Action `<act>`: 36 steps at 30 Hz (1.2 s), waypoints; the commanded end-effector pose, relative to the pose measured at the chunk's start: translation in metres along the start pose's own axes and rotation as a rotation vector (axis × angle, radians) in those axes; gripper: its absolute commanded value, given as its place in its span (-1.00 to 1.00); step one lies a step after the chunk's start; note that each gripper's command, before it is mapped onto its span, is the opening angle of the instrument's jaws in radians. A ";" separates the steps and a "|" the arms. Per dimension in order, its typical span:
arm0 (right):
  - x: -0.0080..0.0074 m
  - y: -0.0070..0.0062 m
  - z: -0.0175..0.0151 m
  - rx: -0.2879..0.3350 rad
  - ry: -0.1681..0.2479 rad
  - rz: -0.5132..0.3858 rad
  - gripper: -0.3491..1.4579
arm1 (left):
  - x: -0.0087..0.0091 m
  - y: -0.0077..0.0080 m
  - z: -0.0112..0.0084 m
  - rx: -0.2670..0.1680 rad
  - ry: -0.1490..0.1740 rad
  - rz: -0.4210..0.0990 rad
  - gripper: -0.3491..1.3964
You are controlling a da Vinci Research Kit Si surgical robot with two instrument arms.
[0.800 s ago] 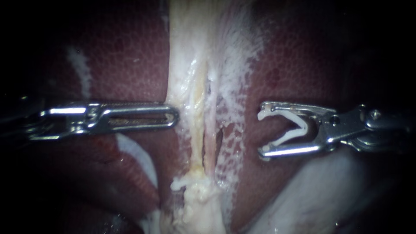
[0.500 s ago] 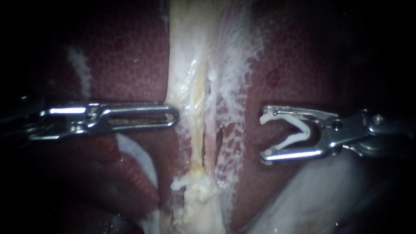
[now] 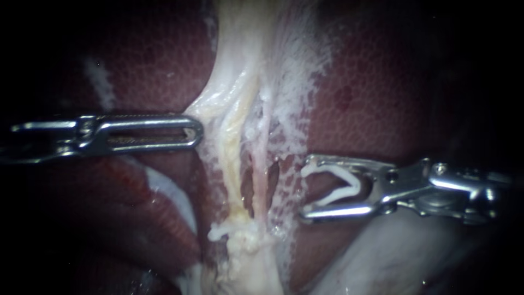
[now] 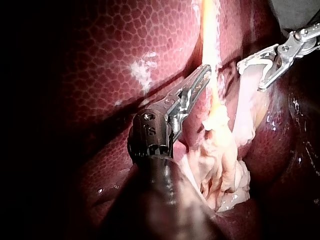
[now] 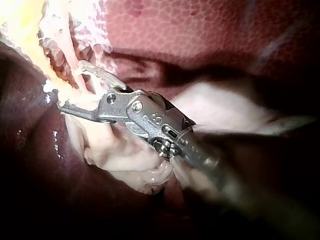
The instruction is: Clipping second clip left tube
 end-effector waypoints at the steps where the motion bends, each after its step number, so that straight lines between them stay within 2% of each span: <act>1: -0.0002 0.0000 0.0005 0.003 -0.004 0.006 0.02 | -0.0001 -0.0002 -0.0001 0.003 -0.004 0.000 -1.00; 10: -0.0020 0.0001 0.0061 0.044 -0.036 0.042 0.00 | -0.0006 -0.0018 -0.0003 0.001 -0.014 0.004 -1.00; 16: -0.0018 0.0009 0.0082 0.062 -0.042 0.036 -0.02 | -0.0006 -0.0020 -0.0005 0.001 -0.014 0.004 -1.00; 25: -0.0019 0.0017 0.0095 0.063 -0.046 0.035 -0.02 | -0.0006 -0.0025 -0.0006 0.001 -0.014 0.004 -1.00; 30: -0.0016 0.0013 0.0106 0.066 -0.049 0.045 0.00 | -0.0006 -0.0025 -0.0006 0.001 -0.014 0.004 -1.00; 36: -0.0013 0.0001 0.0108 0.107 -0.060 0.086 -0.04 | -0.0006 -0.0023 -0.0006 0.002 -0.013 0.004 -1.00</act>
